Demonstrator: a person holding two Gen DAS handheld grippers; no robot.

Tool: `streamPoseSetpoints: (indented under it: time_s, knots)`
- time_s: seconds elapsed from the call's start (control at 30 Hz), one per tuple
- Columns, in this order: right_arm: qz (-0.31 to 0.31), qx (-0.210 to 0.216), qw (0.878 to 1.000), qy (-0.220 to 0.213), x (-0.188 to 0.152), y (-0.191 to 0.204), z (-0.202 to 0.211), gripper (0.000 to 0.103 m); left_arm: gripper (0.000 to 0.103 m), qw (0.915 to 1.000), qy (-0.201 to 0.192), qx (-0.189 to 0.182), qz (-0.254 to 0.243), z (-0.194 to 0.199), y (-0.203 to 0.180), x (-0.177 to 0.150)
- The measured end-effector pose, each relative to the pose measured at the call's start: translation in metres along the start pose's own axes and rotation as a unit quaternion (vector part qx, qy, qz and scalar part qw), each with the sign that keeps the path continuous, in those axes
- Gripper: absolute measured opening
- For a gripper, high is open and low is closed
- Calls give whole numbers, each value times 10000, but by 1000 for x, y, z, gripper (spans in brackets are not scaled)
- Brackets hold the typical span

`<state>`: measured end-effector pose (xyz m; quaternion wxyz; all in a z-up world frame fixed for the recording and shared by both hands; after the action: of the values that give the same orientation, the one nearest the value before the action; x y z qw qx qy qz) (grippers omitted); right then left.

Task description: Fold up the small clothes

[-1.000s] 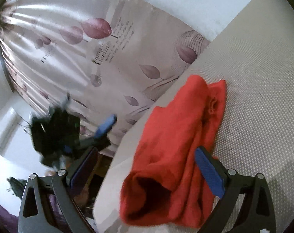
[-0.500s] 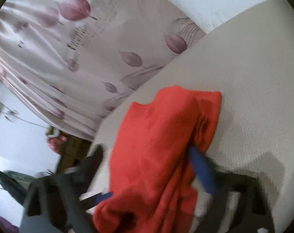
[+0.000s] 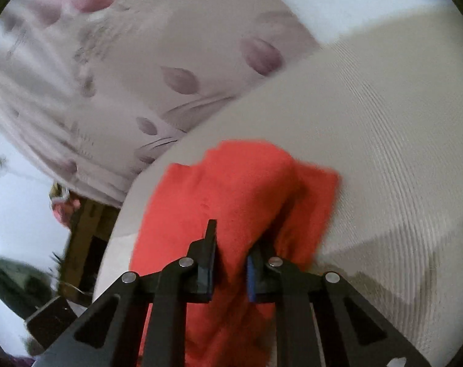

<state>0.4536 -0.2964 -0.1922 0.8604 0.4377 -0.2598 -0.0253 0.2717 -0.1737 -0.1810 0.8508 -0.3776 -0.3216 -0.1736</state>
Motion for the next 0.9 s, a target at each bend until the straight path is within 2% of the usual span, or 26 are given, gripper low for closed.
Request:
streamPoseSetpoints:
  time_s: [0.1, 0.2, 0.27, 0.37, 0.43, 0.47, 0.5, 0.53, 0.63, 0.73, 0.77, 0.83, 0.9]
  knots:
    - [-28, -59, 9992, -400, 6, 2, 28, 23, 80, 10000, 23, 32, -5, 3, 2, 4]
    - [403, 270, 9975, -506, -13, 38, 61, 23, 80, 9999, -41, 68, -62, 13, 2, 7]
    - [1089, 322, 9933, -229, -48, 73, 73, 26, 80, 9999, -95, 97, -33, 20, 3, 5]
    - [1530, 229, 9879, 132, -83, 96, 68, 40, 80, 9998, -62, 171, 106, 24, 12, 3]
    - [1660, -30, 9855, 363, -98, 93, 58, 41, 80, 9995, -28, 290, 154, 24, 18, 2]
    - [1645, -210, 9850, 478, -103, 86, 52, 36, 80, 9994, 10, 318, 137, 24, 21, 1]
    - [1525, -269, 9864, 547, -107, 80, 48, 13, 80, 9992, 8, 389, 104, 26, 23, 1]
    - [1307, -222, 9896, 557, -111, 73, 50, 4, 80, 9989, -11, 450, 89, 29, 26, 1]
    - [479, -7, 9980, 422, -126, 50, 64, 6, 80, 9985, 28, 538, 12, 35, 30, -1]
    - [-268, 172, 9986, 433, -148, 21, 69, 5, 80, 9980, 78, 630, -46, 40, 33, -3]
    - [-577, 362, 9968, 420, -152, 14, 71, 5, 80, 9976, 72, 686, -67, 41, 33, -3]
    - [-726, 499, 9956, 311, -149, 11, 74, 5, 81, 9973, -62, 727, -86, 46, 26, 3]
    - [-647, 436, 9964, 327, -150, 14, 71, 5, 81, 9980, -231, 576, -136, 47, 12, 10]
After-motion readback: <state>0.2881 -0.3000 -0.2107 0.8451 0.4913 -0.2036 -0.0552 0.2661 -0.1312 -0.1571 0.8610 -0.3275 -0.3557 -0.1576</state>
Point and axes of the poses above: each gripper's, at about its wrist camera, not at the fingertips, and z roughly against the way its jaws point, y to its left, x to its top, the point moved 10 cm from there along -z, roughly the way its jaws point
